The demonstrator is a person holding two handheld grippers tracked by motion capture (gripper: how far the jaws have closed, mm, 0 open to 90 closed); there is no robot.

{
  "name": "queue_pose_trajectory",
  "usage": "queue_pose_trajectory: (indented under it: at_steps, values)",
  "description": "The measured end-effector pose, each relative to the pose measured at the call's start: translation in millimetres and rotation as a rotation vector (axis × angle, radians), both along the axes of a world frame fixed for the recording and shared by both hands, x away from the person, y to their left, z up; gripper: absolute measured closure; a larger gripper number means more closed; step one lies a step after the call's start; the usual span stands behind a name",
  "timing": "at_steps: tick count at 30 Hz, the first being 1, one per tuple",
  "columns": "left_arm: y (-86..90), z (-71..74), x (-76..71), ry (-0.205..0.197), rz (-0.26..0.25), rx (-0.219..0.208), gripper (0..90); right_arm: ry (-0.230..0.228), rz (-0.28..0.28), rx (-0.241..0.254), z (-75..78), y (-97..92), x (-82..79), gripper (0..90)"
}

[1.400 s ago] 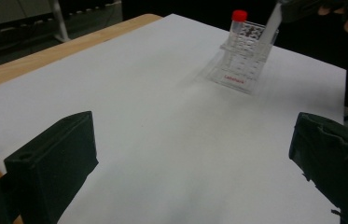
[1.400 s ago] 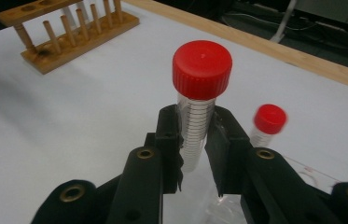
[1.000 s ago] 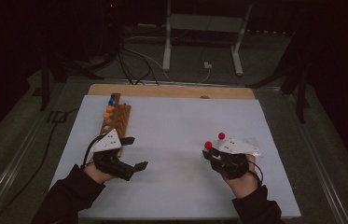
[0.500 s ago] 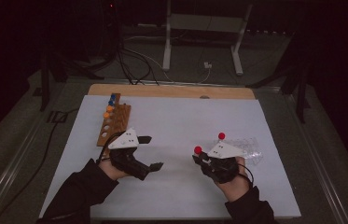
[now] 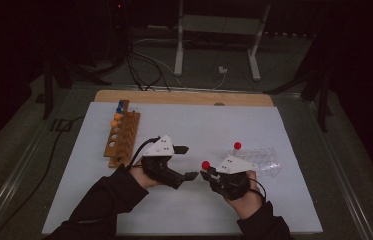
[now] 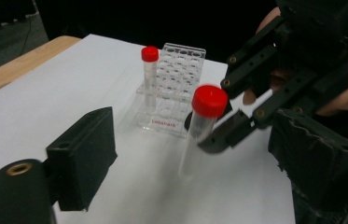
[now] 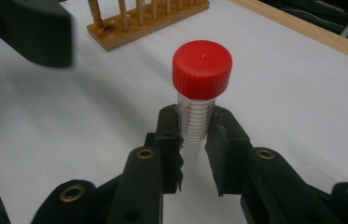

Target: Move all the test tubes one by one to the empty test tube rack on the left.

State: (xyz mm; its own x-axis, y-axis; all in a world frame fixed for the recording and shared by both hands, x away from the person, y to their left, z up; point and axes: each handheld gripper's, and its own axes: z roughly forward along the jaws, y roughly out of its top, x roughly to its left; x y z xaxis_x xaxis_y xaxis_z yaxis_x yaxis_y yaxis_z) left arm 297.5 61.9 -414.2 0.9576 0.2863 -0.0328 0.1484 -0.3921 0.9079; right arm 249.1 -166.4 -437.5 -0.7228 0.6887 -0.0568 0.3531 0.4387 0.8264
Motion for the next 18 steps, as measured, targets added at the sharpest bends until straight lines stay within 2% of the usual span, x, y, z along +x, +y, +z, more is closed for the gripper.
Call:
queue_pose_trajectory:
  at_steps: [9, 14, 18]
  values:
    - [-18.6, -0.6, 2.3, -0.020, -0.023, -0.010, 46.3, 0.001, 0.007, 0.000, 0.2, 1.0, -0.2, 74.9]
    - [-23.0, 0.4, 2.0, -0.033, -0.045, -0.002, 56.5, 0.001, 0.006, 0.004, 1.0, 0.8, -0.5, 74.9]
    - [-23.6, -0.3, 2.8, -0.036, -0.054, 0.000, 61.4, 0.000, 0.008, 0.006, 1.6, 0.8, -0.8, 74.9]
